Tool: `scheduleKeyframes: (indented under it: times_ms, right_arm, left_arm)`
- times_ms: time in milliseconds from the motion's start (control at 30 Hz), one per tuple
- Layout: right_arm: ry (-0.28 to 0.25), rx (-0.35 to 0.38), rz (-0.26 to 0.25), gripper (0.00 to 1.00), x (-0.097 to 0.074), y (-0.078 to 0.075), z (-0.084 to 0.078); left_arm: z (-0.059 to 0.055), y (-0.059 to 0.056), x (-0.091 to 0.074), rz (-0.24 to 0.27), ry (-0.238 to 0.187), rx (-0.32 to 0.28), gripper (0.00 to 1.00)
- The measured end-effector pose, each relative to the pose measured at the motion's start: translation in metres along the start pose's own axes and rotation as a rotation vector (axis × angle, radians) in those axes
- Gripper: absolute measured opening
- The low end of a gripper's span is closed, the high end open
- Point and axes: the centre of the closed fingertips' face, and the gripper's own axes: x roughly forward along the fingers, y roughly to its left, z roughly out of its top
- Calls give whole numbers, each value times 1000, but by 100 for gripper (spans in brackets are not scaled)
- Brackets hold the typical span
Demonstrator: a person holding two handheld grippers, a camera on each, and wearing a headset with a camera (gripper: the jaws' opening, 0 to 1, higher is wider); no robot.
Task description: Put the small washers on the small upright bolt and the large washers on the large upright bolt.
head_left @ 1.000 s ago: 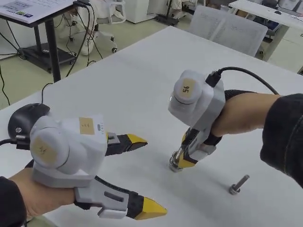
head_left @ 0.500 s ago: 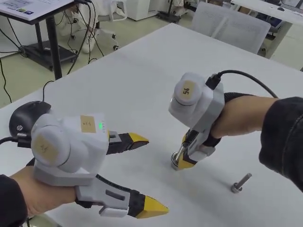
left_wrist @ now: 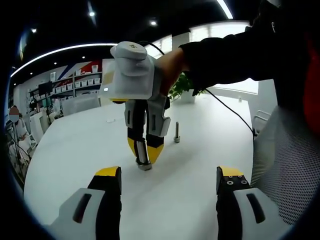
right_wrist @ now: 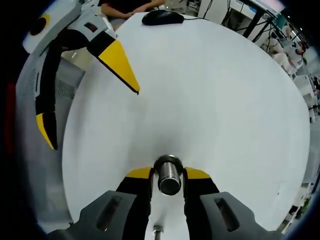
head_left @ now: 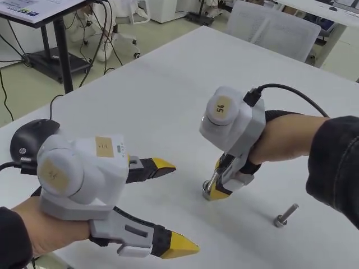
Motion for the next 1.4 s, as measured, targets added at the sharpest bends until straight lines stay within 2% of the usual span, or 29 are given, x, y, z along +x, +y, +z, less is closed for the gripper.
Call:
scheduleKeyframes:
  times_ms: [167, 500, 767, 867, 1100, 1200, 1400]
  right_arm:
    - [-10, 1, -4, 26, -1, 0, 0]
    - [-19, 10, -9, 39, -4, -3, -7]
    - [-27, 21, 5, 61, -3, 2, -14]
    - [-35, 52, 22, 74, -3, 5, -17]
    - [-87, 98, 30, 96, -6, 7, -18]
    - [-114, 123, 30, 100, -8, 8, -20]
    - [-133, 147, 24, 100, -12, 7, -32]
  left_arm:
    - [0, -1, 0, -1, 2, -4, 78]
    - [-3, -2, 2, -7, 15, -13, 79]
    - [-4, -3, 2, -9, 20, -14, 79]
    - [-4, -3, 2, -10, 20, -15, 79]
    - [-5, -4, 1, -11, 24, -15, 79]
    - [-5, -4, 1, -12, 28, -16, 79]
    - [-6, -5, 2, -16, 32, -16, 79]
